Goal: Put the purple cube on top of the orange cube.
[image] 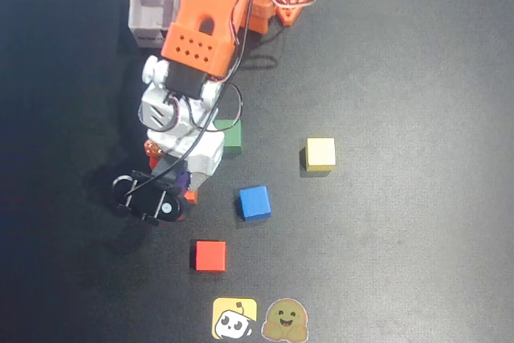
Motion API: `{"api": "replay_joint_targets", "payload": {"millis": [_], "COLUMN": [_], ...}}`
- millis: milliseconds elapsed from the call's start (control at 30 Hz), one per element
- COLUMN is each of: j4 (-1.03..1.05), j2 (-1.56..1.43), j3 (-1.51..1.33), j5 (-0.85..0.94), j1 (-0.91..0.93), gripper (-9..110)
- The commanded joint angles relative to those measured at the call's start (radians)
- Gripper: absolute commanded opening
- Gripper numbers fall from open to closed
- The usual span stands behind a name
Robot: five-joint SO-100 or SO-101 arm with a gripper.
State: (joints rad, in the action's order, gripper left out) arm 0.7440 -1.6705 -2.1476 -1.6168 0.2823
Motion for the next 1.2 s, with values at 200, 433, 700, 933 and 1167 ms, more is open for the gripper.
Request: {"api": "replay_joint_targets", "payload": {"millis": [200, 433, 700, 933, 1167], "j4": [-0.005, -0.006, 0.002, 0.002, 0.034], "j2": [-0.063, -0.097, -0.204, -0.341, -0.580], "j3": [0.015, 0.017, -0.002, -0.075, -0.224], "j5": [-0.006, -0.009, -0.006, 0.029, 0.048], "j1": [-0.015, -0.018, -0.021, -0.034, -0.095], "gripper": [22, 22, 22, 16, 2]}}
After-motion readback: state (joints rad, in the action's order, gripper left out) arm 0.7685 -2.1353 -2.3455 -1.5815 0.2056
